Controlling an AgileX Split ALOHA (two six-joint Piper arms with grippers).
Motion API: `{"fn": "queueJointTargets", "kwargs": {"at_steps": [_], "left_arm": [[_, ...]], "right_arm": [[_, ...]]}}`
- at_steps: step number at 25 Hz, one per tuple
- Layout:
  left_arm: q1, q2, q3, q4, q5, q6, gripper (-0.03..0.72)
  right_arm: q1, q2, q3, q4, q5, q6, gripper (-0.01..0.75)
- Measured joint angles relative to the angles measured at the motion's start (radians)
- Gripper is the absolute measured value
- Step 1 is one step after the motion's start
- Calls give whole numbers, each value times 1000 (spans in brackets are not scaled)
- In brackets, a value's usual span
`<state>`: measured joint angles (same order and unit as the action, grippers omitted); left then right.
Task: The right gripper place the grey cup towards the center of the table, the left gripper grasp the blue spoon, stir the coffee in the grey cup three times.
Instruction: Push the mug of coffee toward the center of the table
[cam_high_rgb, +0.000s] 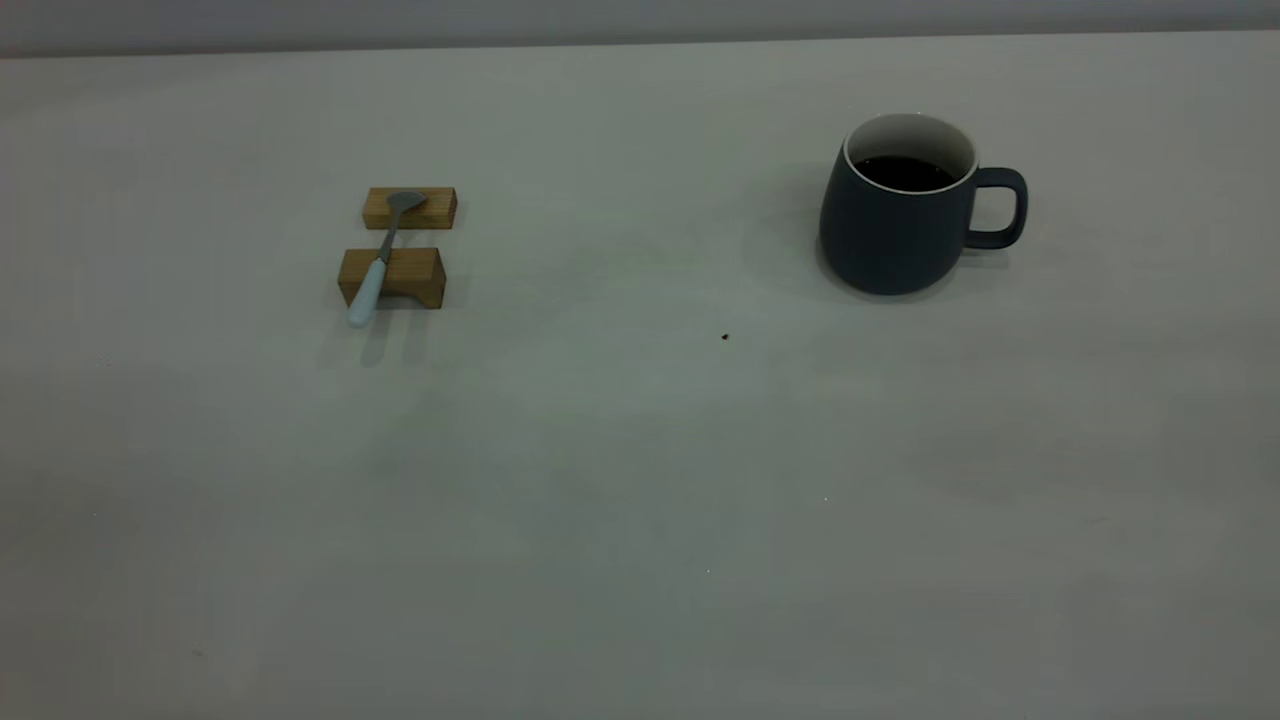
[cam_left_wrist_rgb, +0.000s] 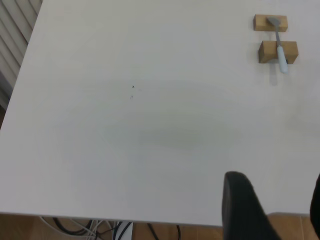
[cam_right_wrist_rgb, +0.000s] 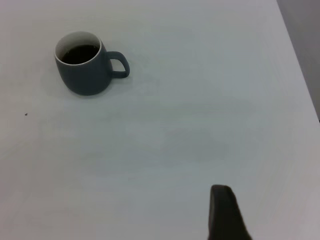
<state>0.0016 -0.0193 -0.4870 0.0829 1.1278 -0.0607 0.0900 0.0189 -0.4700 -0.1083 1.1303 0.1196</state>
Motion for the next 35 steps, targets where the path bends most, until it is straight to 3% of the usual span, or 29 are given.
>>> {"fn": "queueJointTargets", "kwargs": {"at_steps": [7, 14, 20, 30, 35], "left_arm": [[0, 0, 0, 0, 0, 1, 403], [0, 0, 0, 0, 2, 1, 403], [0, 0, 0, 0, 2, 1, 403], [0, 0, 0, 0, 2, 1, 403], [0, 0, 0, 0, 2, 1, 403]], "right_arm": [[0, 120, -12, 31, -29, -12, 489], [0, 500, -21, 108, -368, -154, 612], [0, 897, -82, 137, -594, -298, 628], [0, 1547, -411, 154, -663, -578, 587], [0, 1812, -581, 225, -673, -800, 583]]}}
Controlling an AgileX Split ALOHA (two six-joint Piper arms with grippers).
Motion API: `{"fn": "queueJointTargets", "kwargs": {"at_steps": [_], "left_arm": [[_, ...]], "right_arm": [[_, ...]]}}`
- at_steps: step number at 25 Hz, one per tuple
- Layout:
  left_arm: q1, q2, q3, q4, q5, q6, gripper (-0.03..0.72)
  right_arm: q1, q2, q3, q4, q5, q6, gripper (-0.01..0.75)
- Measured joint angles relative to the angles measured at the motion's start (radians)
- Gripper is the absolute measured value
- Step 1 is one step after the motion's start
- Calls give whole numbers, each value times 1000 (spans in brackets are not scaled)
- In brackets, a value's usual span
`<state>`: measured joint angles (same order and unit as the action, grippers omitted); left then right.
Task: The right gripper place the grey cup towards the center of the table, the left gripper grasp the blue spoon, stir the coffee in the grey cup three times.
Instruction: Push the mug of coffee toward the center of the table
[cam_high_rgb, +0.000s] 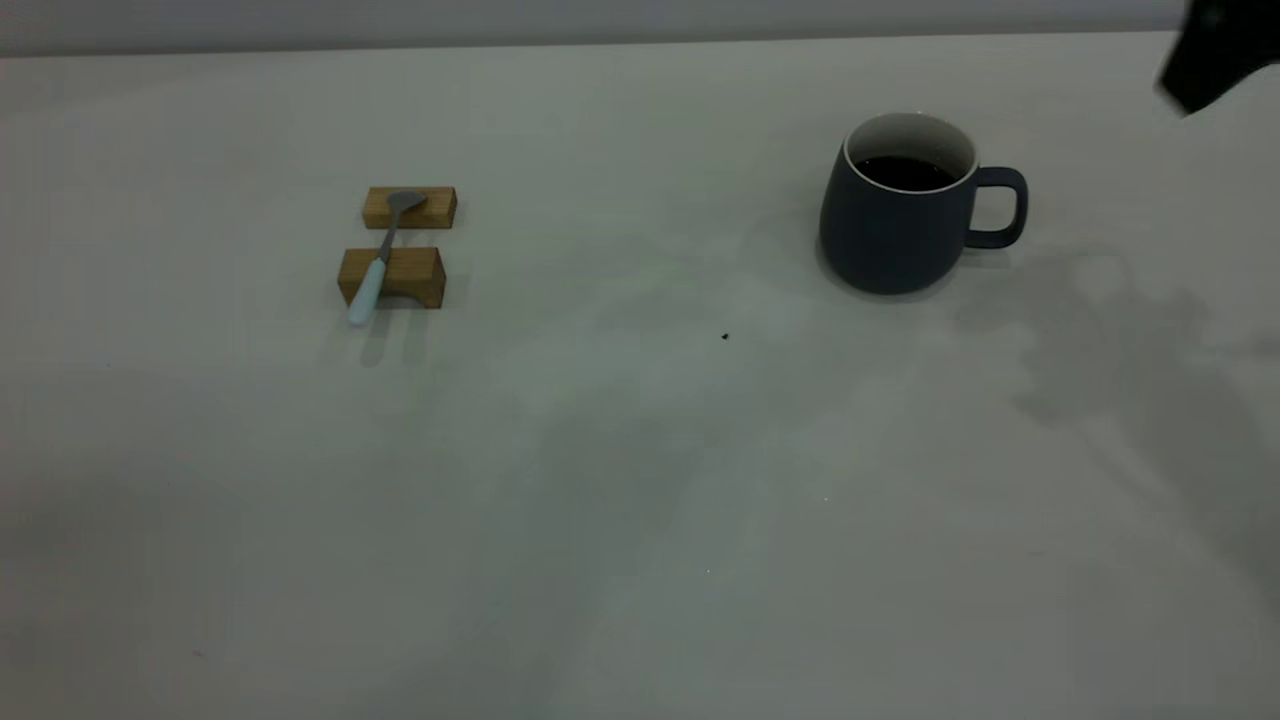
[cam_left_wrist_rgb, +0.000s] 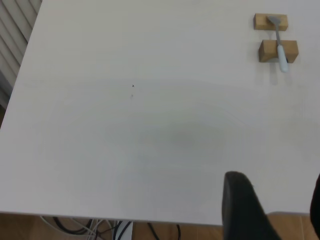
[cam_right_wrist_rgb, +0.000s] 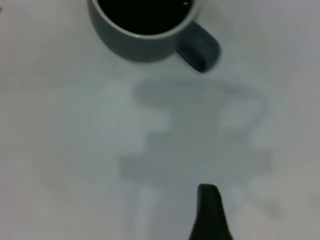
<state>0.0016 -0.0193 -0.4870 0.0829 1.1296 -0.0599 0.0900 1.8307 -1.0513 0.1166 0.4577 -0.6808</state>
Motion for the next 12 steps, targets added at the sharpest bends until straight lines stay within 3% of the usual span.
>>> {"fn": "queueJointTargets", "kwargs": {"at_steps": [7, 12], "left_arm": [[0, 0, 0, 0, 0, 0, 403], [0, 0, 0, 0, 0, 0, 403]], "right_arm": [[-2, 302, -249, 60, -12, -537, 583], [-26, 407, -323, 176, -17, -887, 582]]}}
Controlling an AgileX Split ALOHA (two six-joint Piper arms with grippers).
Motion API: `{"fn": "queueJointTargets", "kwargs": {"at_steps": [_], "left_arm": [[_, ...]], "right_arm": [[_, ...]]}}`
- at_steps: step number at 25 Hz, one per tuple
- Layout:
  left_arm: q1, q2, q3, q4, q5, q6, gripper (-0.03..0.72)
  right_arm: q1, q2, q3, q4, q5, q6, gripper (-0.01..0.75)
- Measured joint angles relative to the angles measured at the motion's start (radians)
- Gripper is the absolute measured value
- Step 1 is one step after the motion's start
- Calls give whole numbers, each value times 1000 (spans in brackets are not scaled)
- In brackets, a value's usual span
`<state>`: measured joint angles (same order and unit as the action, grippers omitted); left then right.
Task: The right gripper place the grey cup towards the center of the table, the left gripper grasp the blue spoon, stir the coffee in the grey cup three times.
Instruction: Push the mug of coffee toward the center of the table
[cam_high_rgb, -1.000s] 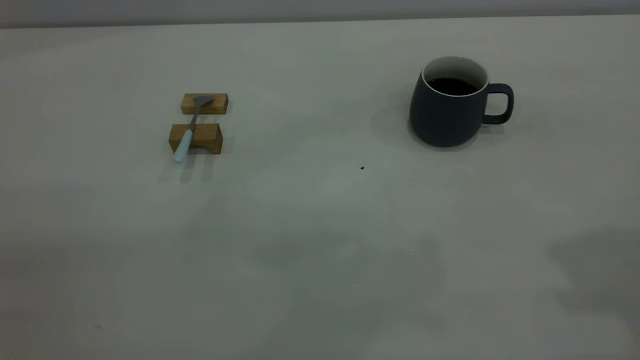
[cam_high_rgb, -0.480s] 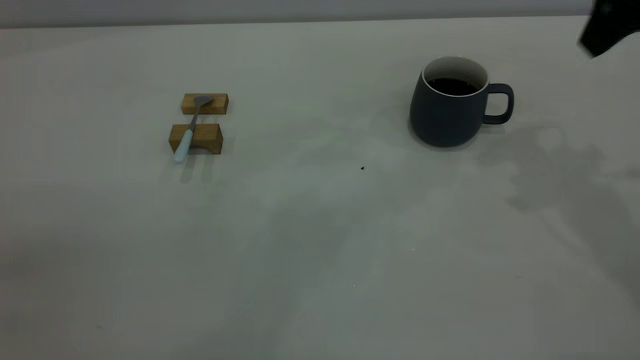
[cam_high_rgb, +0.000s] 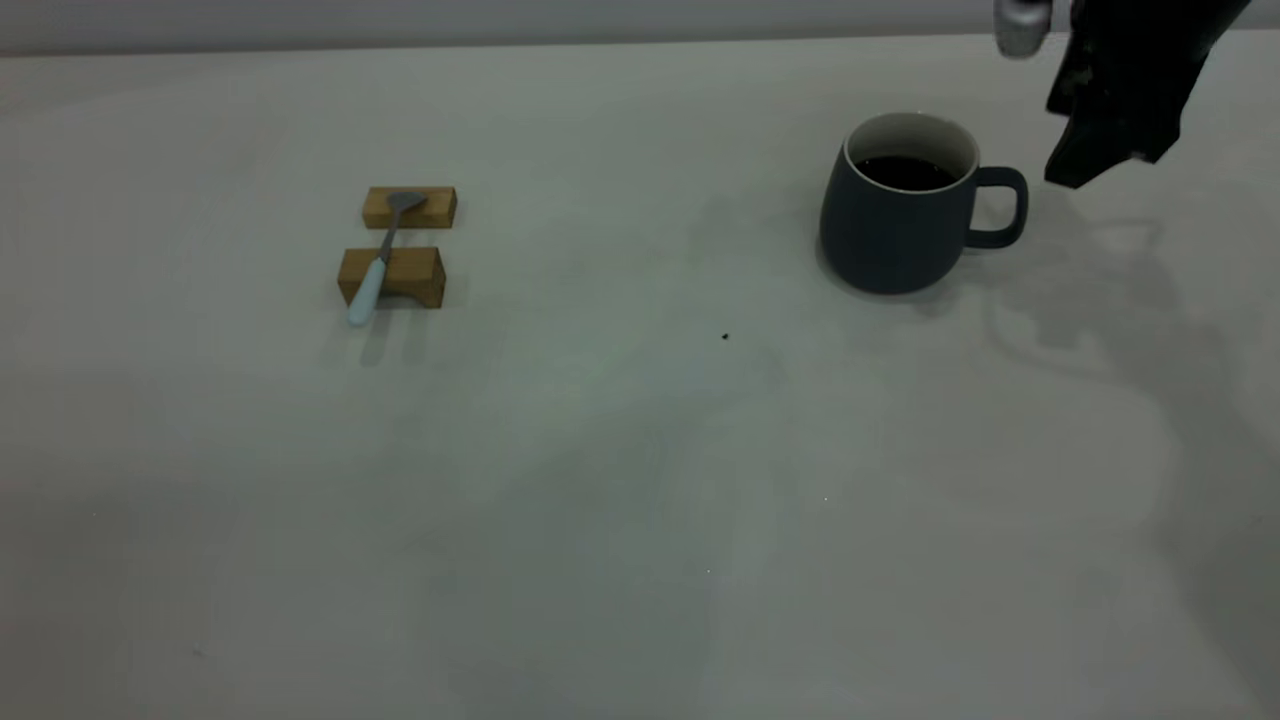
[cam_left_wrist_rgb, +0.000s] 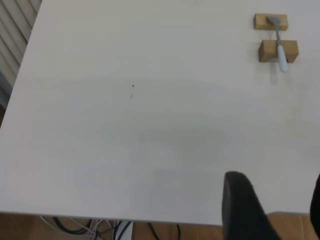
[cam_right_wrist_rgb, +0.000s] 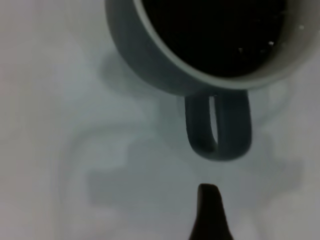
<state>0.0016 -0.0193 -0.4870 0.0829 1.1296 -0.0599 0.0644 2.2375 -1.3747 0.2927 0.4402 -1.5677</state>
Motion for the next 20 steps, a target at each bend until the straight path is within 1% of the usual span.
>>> {"fn": "queueJointTargets", "kwargs": {"at_steps": [8, 11, 14, 16, 20], "left_arm": [[0, 0, 0, 0, 0, 0, 403], [0, 0, 0, 0, 1, 0, 403], [0, 0, 0, 0, 1, 0, 403], [0, 0, 0, 0, 1, 0, 403], [0, 0, 0, 0, 1, 0, 403]], "right_arm": [[-10, 78, -15, 298, 4, -356, 582], [-10, 110, -28, 392, 4, -461, 572], [-10, 135, -38, 471, 7, -533, 554], [-2, 143, -43, 505, 5, -551, 541], [39, 157, -61, 545, 1, -558, 533]]}}
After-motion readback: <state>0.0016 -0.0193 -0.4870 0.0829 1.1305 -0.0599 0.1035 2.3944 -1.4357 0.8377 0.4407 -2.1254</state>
